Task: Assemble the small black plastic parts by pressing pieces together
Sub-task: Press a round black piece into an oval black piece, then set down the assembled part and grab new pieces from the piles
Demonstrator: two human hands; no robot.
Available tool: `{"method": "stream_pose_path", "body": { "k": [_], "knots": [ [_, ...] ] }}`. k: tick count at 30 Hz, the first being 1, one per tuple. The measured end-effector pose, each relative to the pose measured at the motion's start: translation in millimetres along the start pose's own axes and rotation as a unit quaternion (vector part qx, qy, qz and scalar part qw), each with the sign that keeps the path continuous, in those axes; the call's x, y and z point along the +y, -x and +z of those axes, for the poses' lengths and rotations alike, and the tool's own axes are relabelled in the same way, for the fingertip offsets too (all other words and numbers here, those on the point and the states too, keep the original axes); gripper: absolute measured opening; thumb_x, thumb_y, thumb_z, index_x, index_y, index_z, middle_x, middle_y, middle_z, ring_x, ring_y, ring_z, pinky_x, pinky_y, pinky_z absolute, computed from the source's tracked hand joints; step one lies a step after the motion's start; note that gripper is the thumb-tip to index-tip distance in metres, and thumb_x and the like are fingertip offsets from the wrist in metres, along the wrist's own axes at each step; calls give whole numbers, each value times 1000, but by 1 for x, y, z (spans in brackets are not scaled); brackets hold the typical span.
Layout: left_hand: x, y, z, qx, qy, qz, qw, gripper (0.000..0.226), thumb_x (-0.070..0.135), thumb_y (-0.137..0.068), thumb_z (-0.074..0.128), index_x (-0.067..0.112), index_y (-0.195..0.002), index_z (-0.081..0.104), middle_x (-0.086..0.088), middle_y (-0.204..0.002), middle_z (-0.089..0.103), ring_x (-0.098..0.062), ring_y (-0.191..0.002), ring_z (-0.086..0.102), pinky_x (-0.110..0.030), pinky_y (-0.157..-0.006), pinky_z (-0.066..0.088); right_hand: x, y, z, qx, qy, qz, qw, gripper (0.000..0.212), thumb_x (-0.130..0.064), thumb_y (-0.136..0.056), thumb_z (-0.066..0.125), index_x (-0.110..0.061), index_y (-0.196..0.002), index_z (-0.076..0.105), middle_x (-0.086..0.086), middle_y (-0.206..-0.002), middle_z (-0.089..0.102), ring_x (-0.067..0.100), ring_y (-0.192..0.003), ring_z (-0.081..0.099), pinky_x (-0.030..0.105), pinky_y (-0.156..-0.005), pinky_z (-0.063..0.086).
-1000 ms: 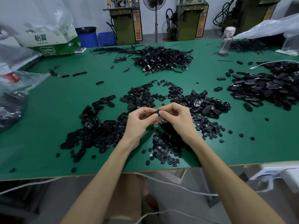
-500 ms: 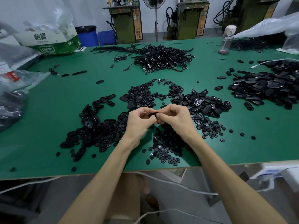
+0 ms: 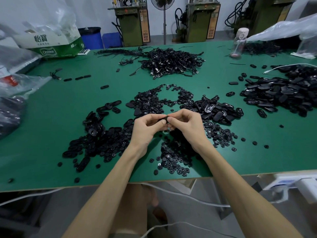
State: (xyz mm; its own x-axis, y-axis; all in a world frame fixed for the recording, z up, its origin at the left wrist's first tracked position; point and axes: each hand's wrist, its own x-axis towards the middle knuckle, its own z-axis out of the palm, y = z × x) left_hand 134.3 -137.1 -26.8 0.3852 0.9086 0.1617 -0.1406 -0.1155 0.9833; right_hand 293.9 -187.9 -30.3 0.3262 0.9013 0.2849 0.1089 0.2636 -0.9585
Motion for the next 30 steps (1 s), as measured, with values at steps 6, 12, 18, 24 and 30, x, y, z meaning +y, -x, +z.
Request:
{"method": "stream_pose_path", "body": {
  "k": [6,12,18,24,30],
  "knots": [
    [-1,0,1,7,-9,10,1000,15,-3,-94,69,-1,-108,75,-16,-97,78,-30,-89,77,-28,-81,61,0,1,-1,1,4,0,1000,5,-4,-89,78,-5,-93,77,11,-82,78,20,-73,72,33,-72,62],
    [-3,-1,1,24,-40,10,999,15,-2,-94,70,-1,-107,75,-16,-94,78,-29,-84,76,-32,-81,62,1,1,0,-10,9,14,1000,5,-2,-88,78,-5,-93,75,13,-83,78,29,-74,74,41,-76,63],
    [-5,-2,0,30,-53,15,998,13,0,-94,70,2,-106,75,-13,-90,79,-25,-81,76,-29,-79,61,0,0,1,-17,16,-1,1000,18,0,-90,74,-14,-101,75,9,-81,78,25,-74,75,34,-73,61],
    [0,-3,8,38,-143,68,987,14,10,-102,63,10,-112,72,-7,-102,75,-16,-87,76,-32,-76,63,-1,0,-3,81,33,-20,996,18,-5,-95,66,-21,-97,74,6,-81,73,18,-73,68,28,-62,53],
    [23,-11,1,115,-202,77,970,24,20,-108,50,13,-96,69,-1,-79,72,-10,-58,66,-24,-59,55,-2,-2,-11,265,-15,5,964,24,-5,-101,56,-19,-111,72,0,-98,74,10,-85,71,30,-76,57]
  ]
}}
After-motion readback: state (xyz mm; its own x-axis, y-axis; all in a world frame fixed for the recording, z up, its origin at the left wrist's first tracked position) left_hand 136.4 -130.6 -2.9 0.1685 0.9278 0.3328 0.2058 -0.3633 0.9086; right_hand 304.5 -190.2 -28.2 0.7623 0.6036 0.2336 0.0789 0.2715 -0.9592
